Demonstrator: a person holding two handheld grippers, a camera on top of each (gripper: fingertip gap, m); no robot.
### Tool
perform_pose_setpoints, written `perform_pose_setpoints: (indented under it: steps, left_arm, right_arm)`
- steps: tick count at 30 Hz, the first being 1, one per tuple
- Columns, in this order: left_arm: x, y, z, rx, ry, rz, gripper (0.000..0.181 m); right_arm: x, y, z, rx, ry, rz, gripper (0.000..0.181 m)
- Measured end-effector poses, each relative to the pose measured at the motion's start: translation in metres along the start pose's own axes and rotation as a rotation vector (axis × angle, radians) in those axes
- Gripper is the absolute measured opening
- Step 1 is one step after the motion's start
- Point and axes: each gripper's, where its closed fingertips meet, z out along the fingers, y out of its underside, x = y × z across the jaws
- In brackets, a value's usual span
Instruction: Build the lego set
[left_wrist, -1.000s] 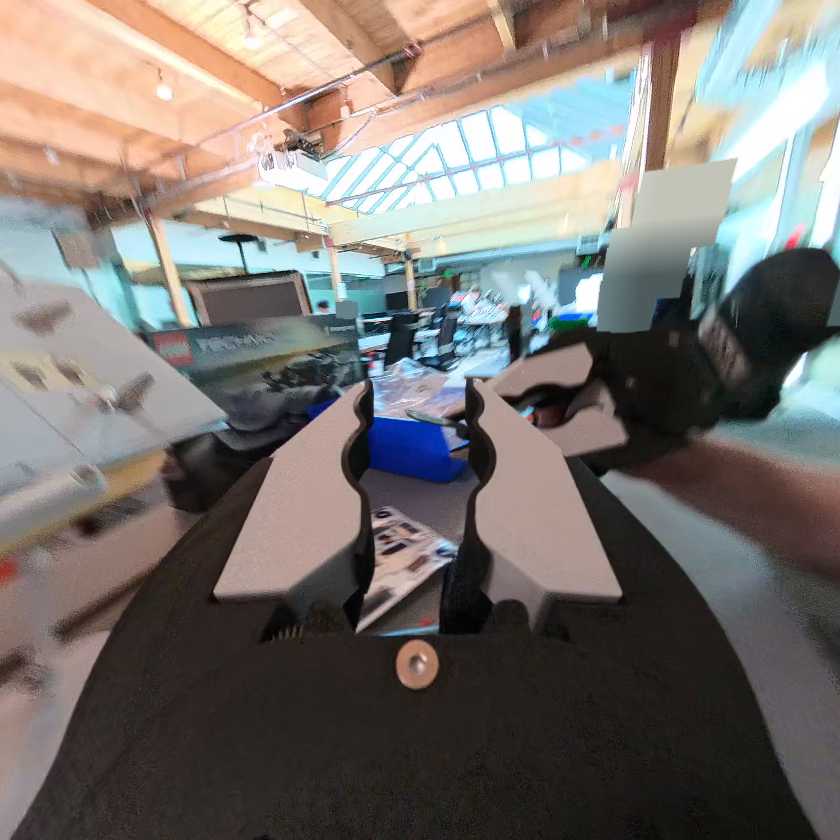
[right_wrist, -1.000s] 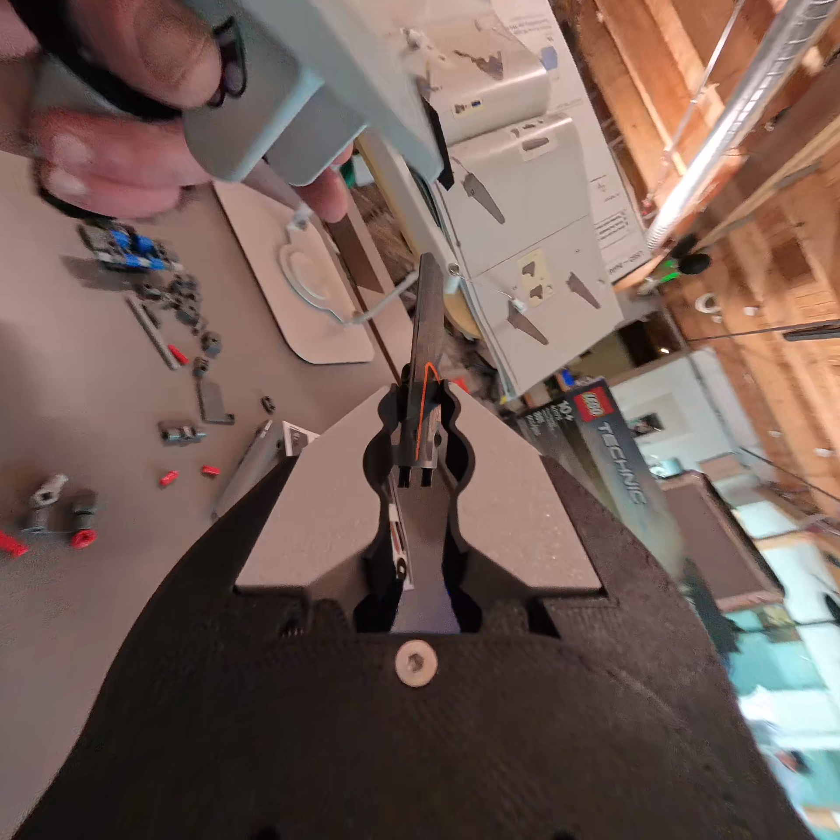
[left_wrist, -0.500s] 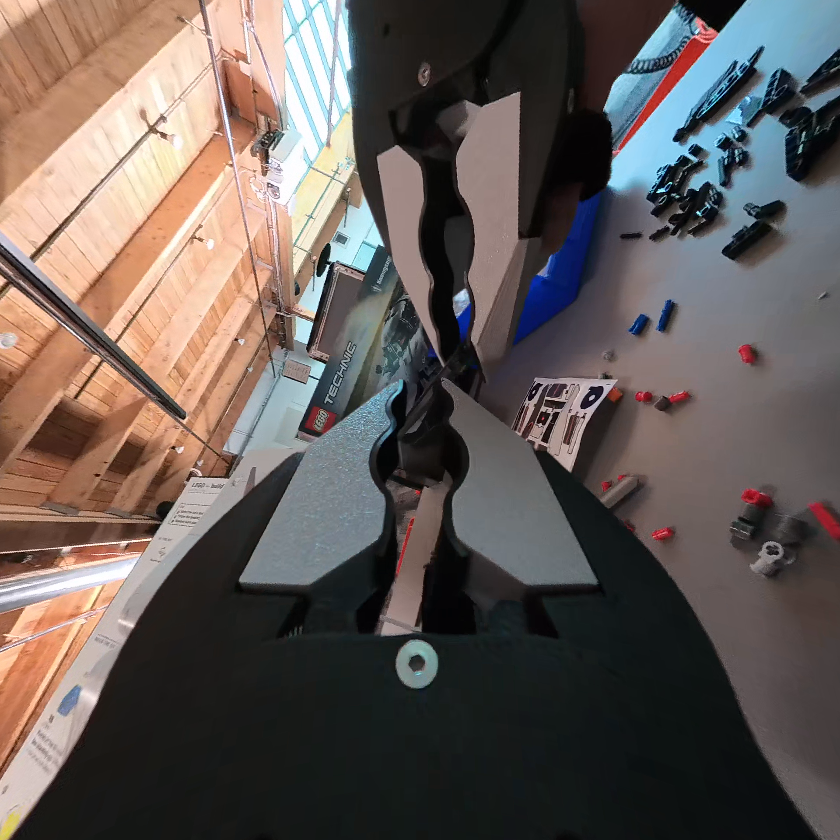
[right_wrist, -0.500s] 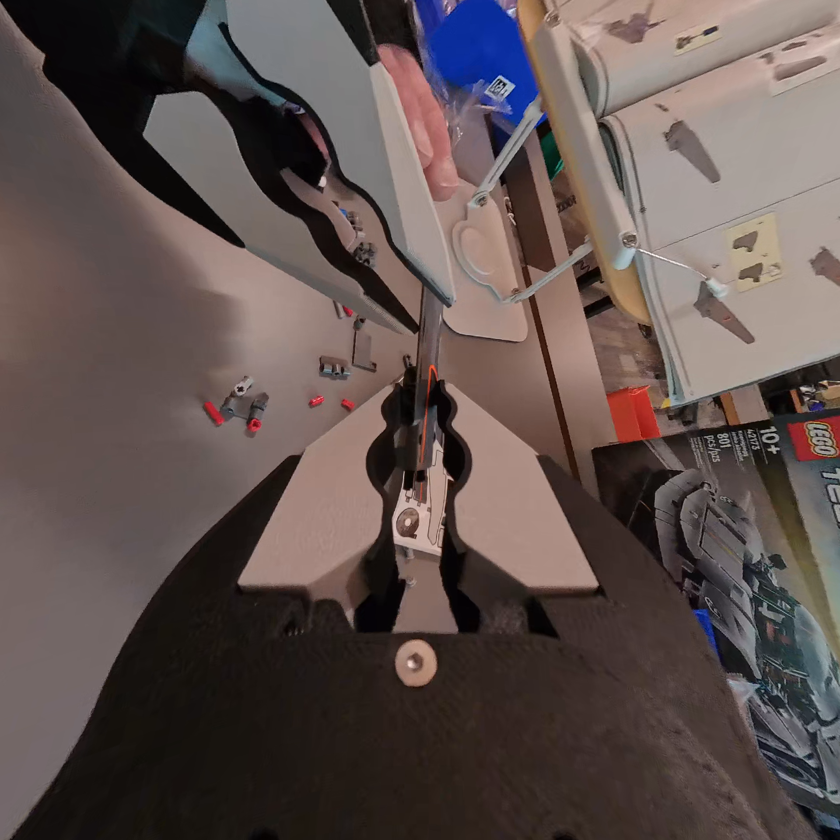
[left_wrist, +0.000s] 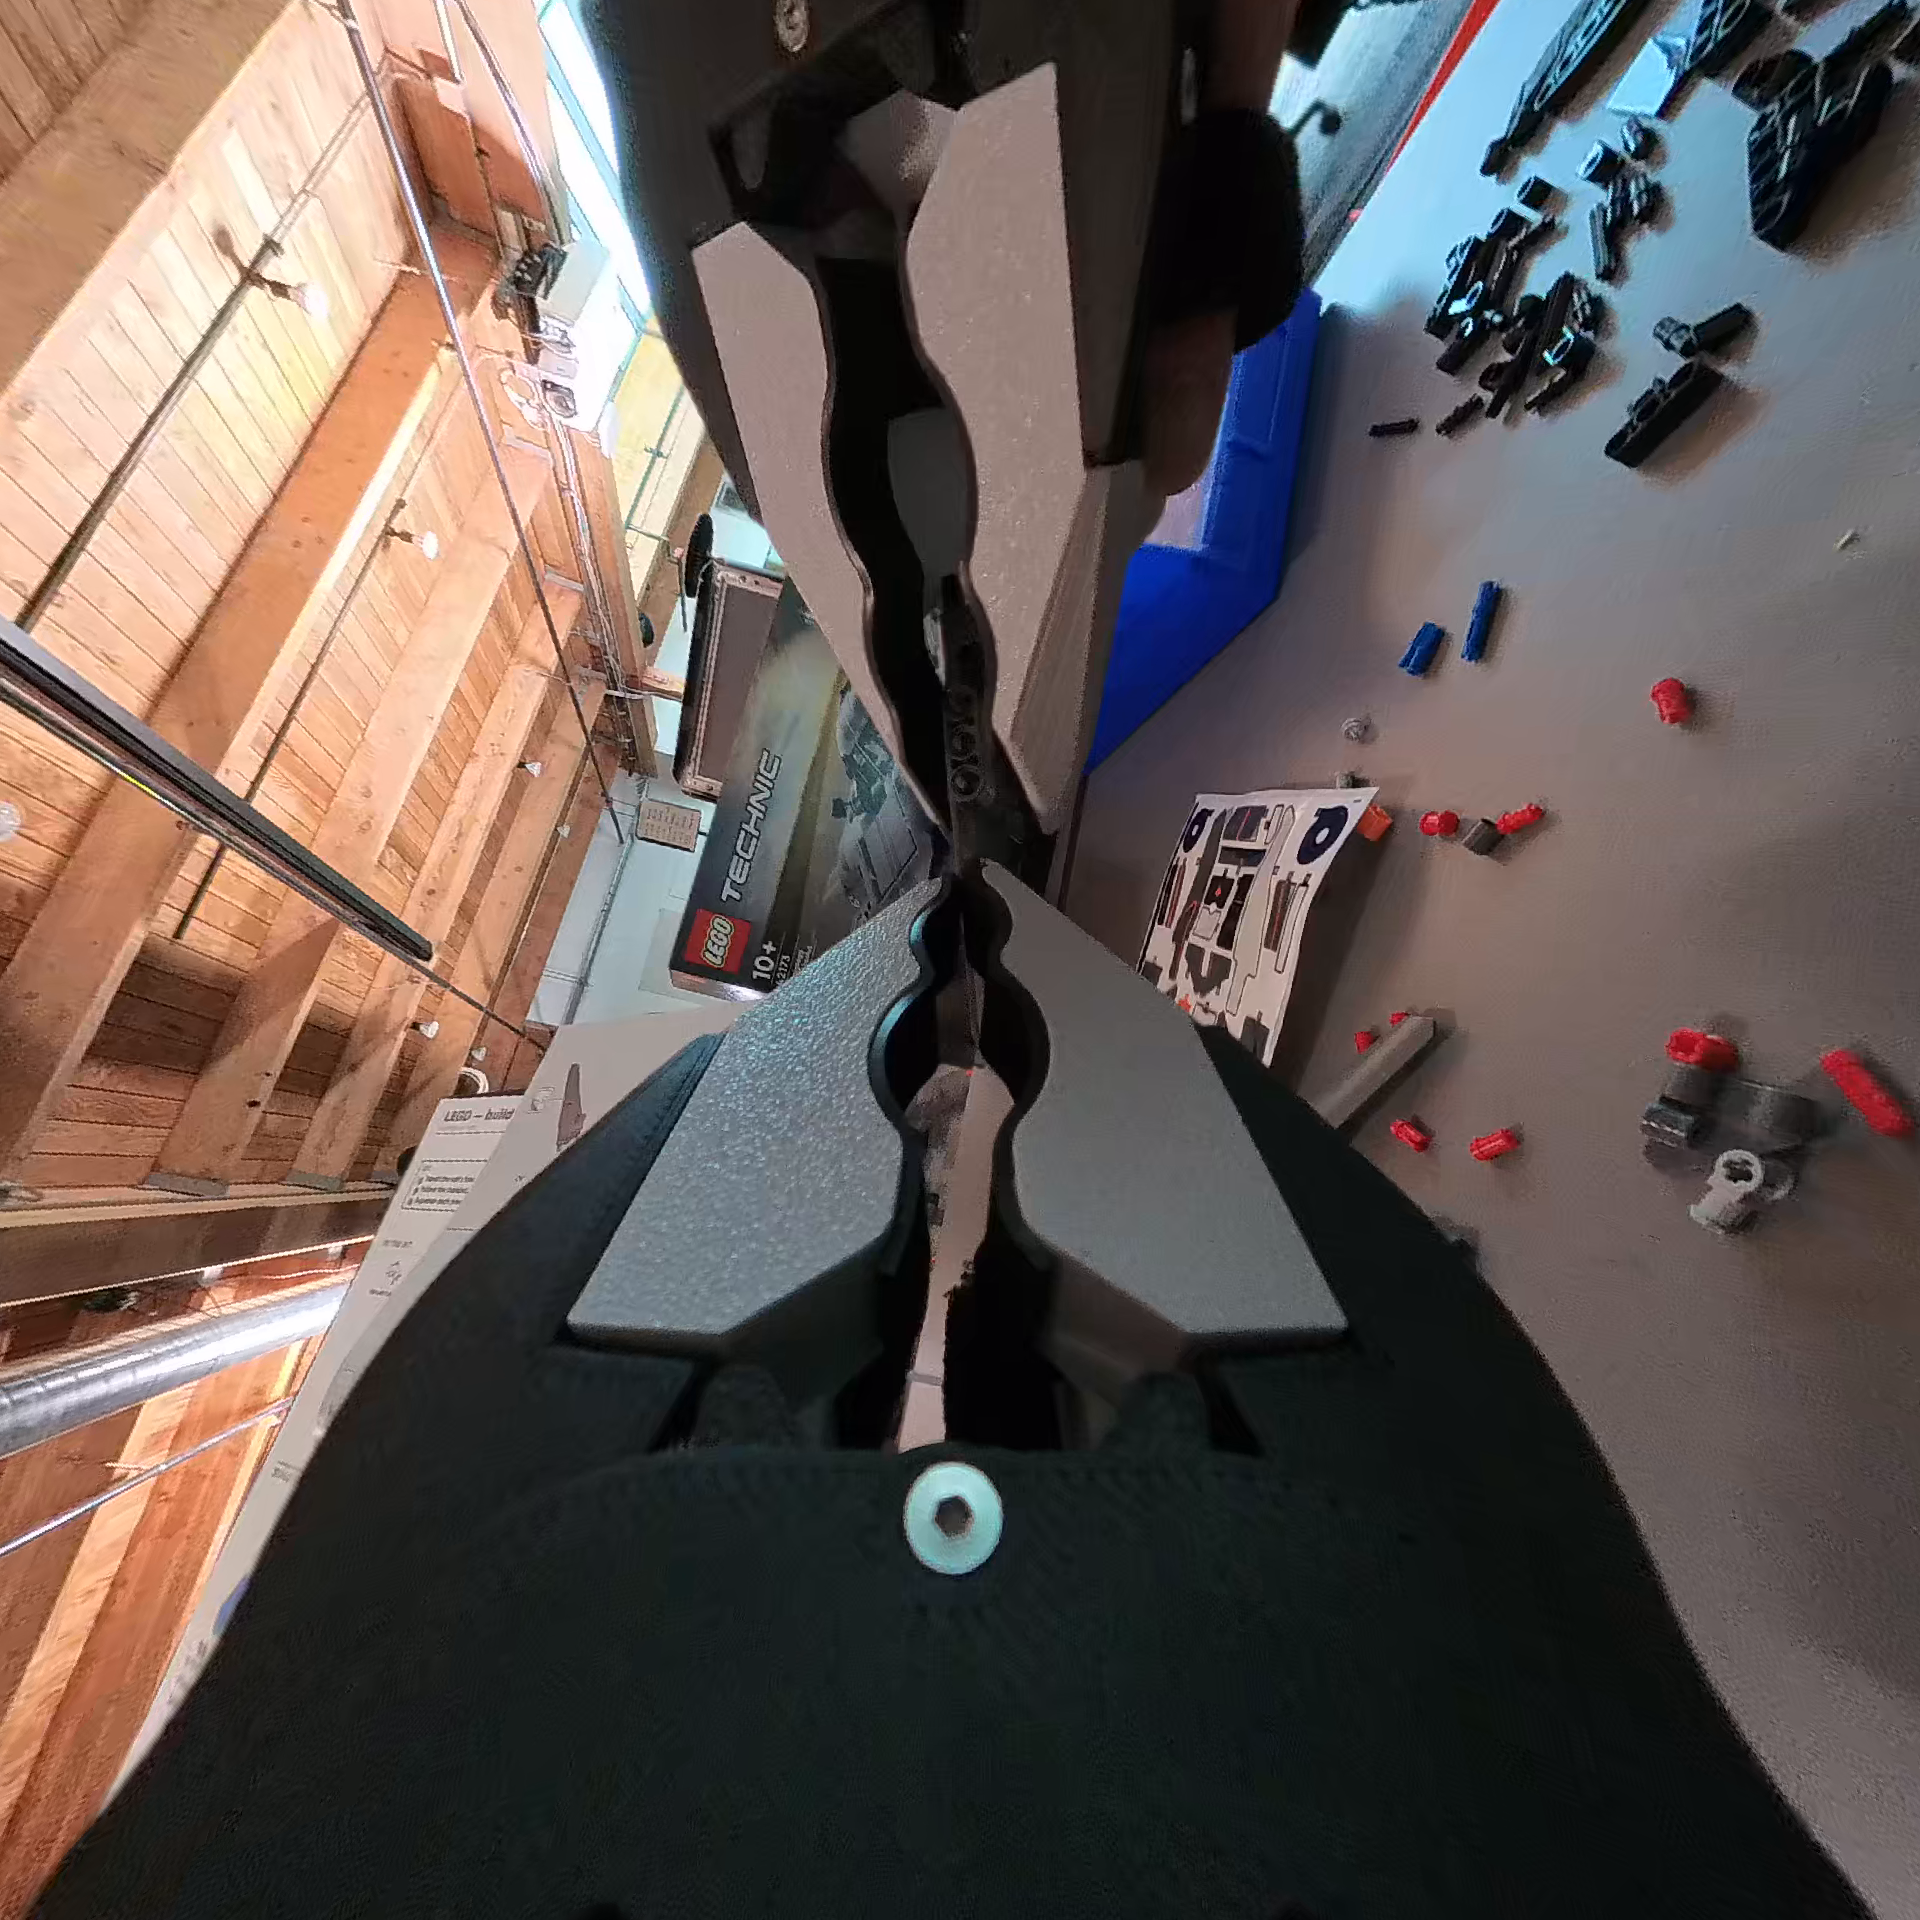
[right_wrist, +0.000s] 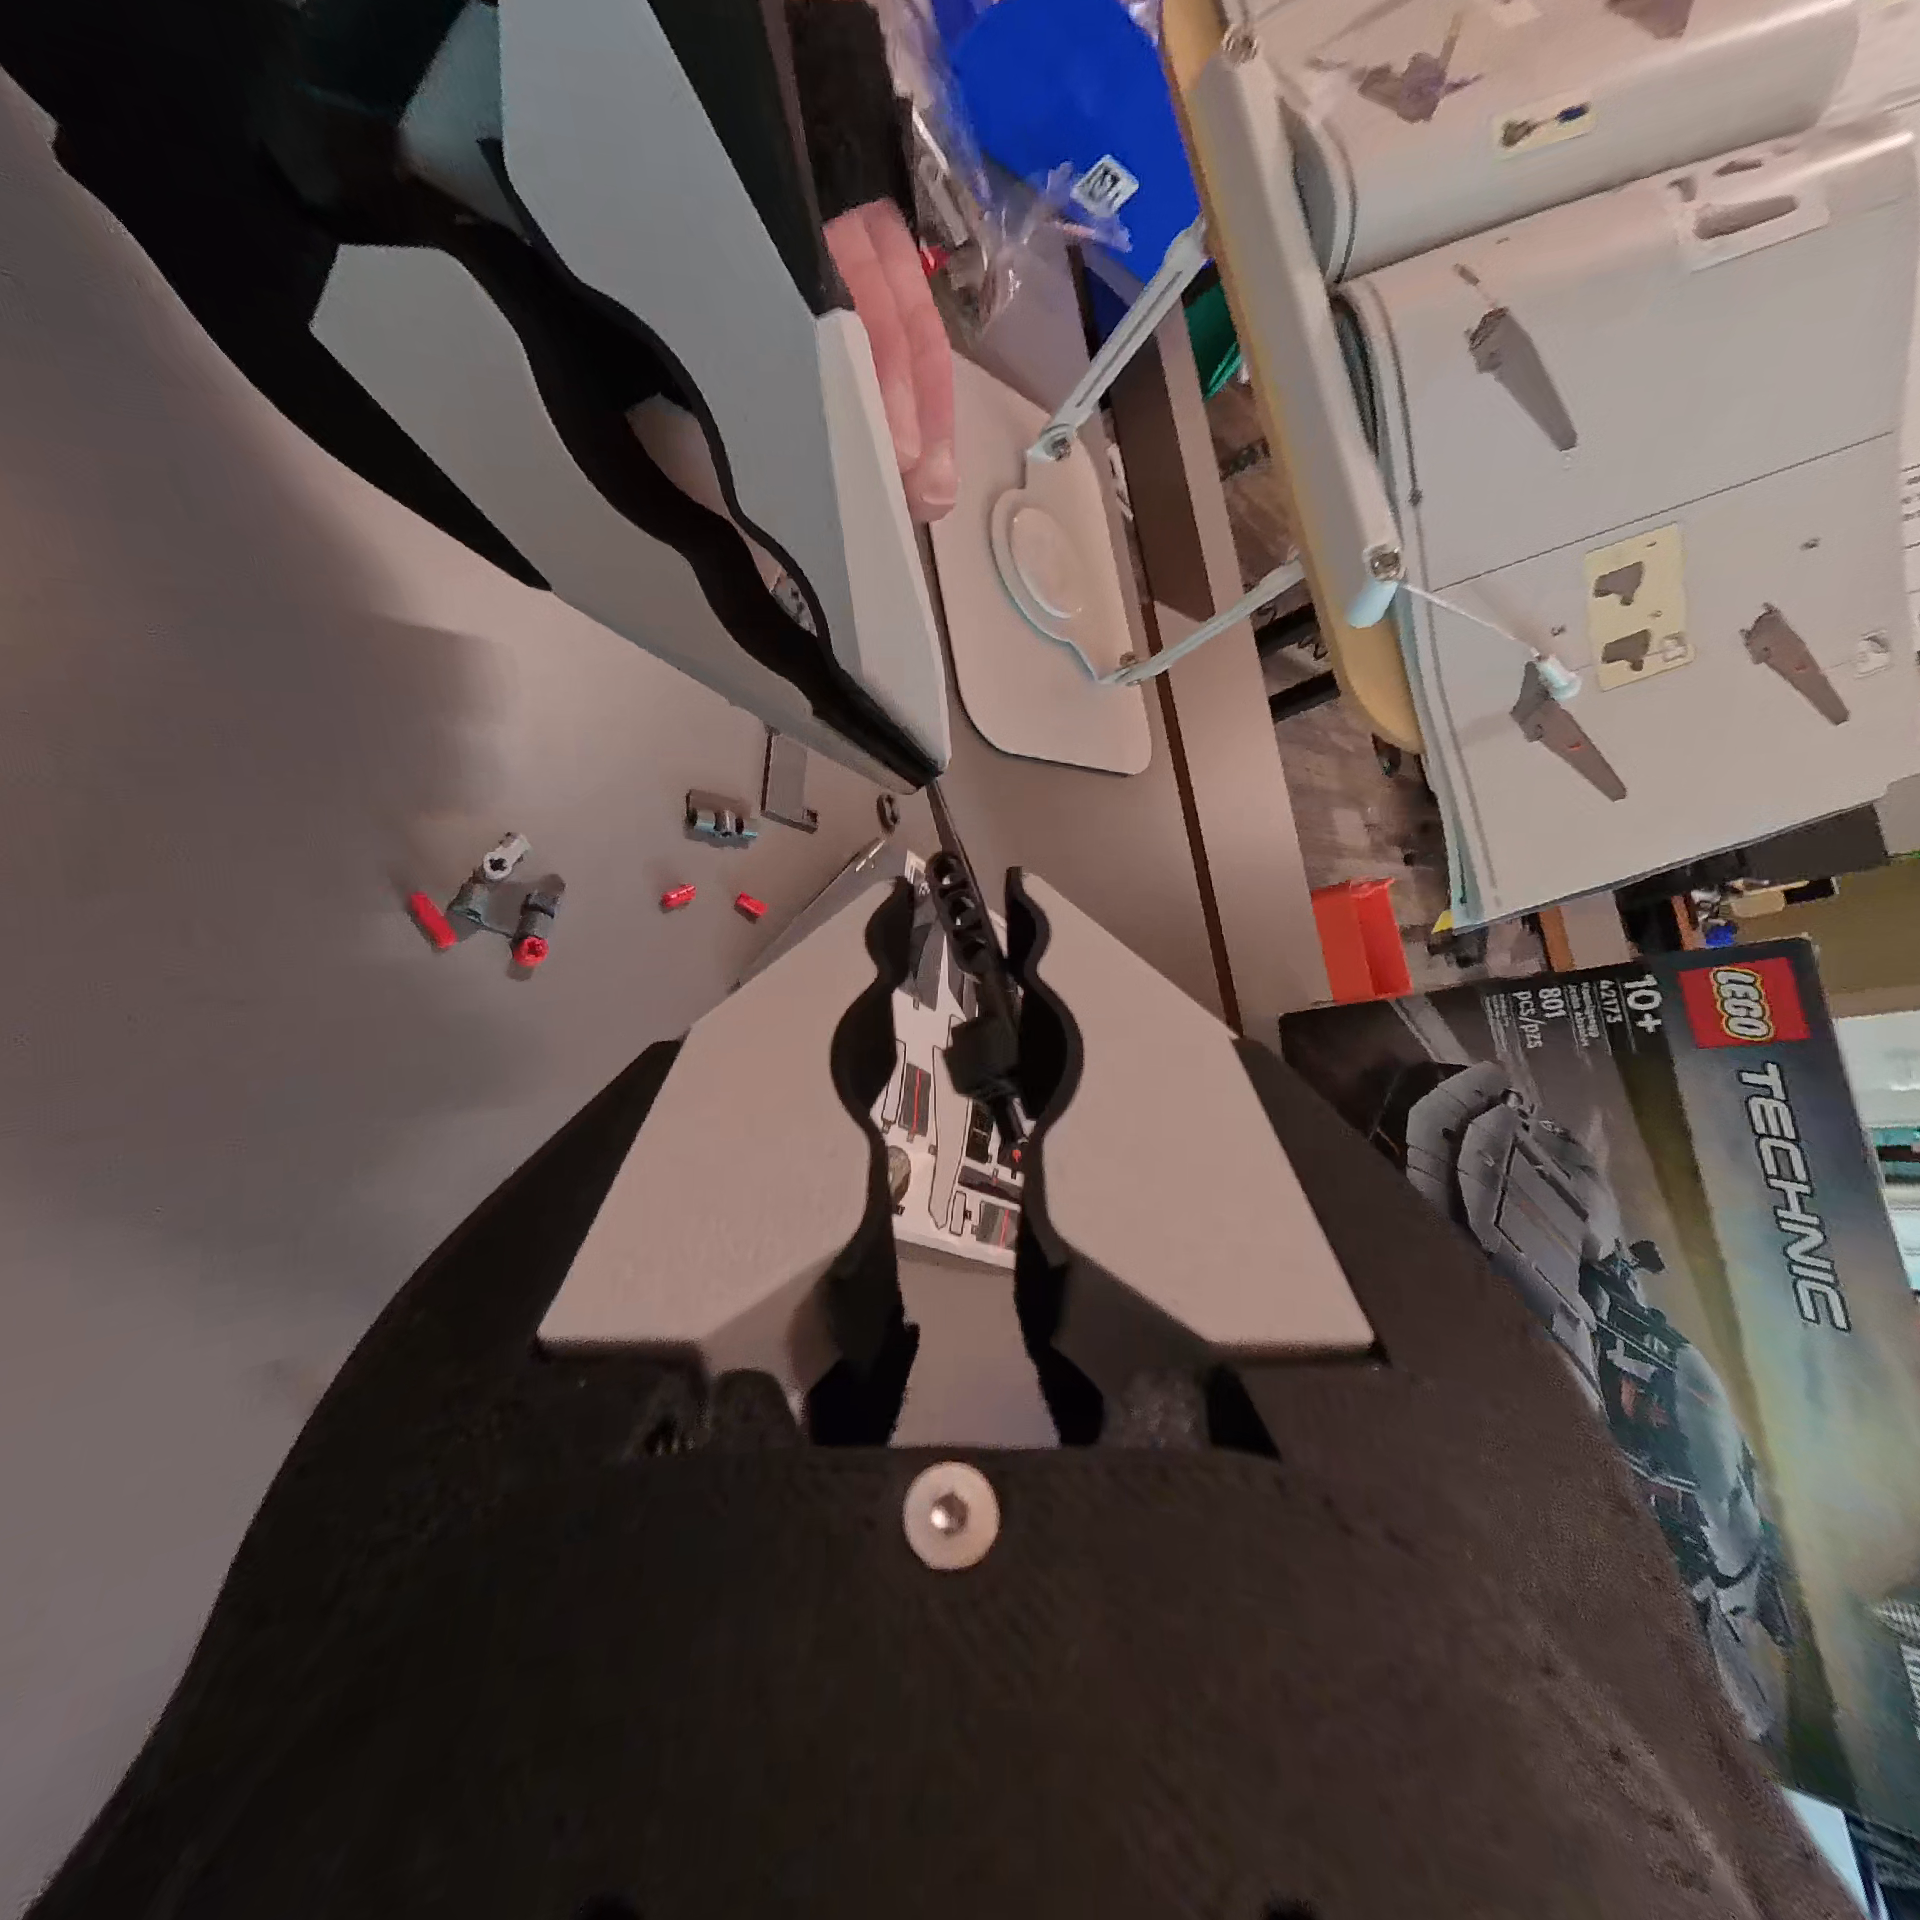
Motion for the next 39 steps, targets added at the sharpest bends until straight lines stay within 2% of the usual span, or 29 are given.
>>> perform_pose_setpoints:
  steps: [2, 4, 8, 11, 13, 17, 25, 31, 32, 33, 35, 37, 39]
  left_arm:
    - [-0.002, -0.003, -0.001, 0.012, -0.008, 0.004, 0.0]
    - [-0.001, -0.004, -0.001, 0.017, -0.007, 0.0, 0.0]
    - [-0.007, -0.007, -0.003, 0.046, -0.029, -0.042, 0.0]
    - [-0.007, -0.002, -0.002, 0.025, -0.003, -0.071, 0.02]
    - [-0.002, -0.005, -0.002, 0.032, 0.028, -0.064, 0.023]
    - [0.003, -0.008, -0.001, 0.02, 0.027, -0.015, 0.009]
    - [0.007, -0.01, -0.003, 0.022, 0.044, 0.021, 0.0]
    - [0.003, -0.007, -0.002, -0.015, -0.013, 0.093, 0.0]
    - [0.001, -0.007, -0.002, -0.019, -0.031, 0.114, 0.0]
    - [0.003, -0.007, -0.002, -0.018, -0.03, 0.12, 0.0]
    - [0.004, -0.01, -0.002, -0.008, -0.034, 0.123, 0.0]
    - [0.005, -0.011, -0.001, -0.005, -0.03, 0.124, 0.0]
    - [0.006, -0.012, -0.001, 0.008, -0.024, 0.109, 0.0]
  right_arm:
    - [0.0, -0.001, -0.002, 0.012, 0.018, -0.002, 0.019]
    - [-0.001, 0.0, -0.004, 0.011, 0.03, -0.023, 0.01]
    - [-0.004, -0.003, -0.006, 0.028, 0.049, -0.061, 0.004]
    - [-0.005, -0.003, -0.008, 0.016, 0.078, -0.104, 0.004]
    - [-0.006, -0.003, -0.009, 0.002, 0.091, -0.135, 0.004]
    - [-0.009, -0.005, -0.01, -0.017, 0.118, -0.222, 0.004]
    - [-0.013, -0.01, -0.012, -0.068, 0.198, -0.383, 0.006]
    - [-0.007, -0.009, -0.017, -0.049, 0.309, -0.348, 0.015]
    - [-0.006, -0.008, -0.019, -0.053, 0.322, -0.341, 0.027]
    - [-0.008, -0.006, -0.021, -0.056, 0.316, -0.34, 0.029]
    - [-0.01, -0.002, -0.022, -0.074, 0.312, -0.353, 0.027]
    - [-0.01, 0.001, -0.022, -0.096, 0.322, -0.377, 0.012]
    - [-0.01, -0.001, -0.024, -0.098, 0.322, -0.378, 0.011]
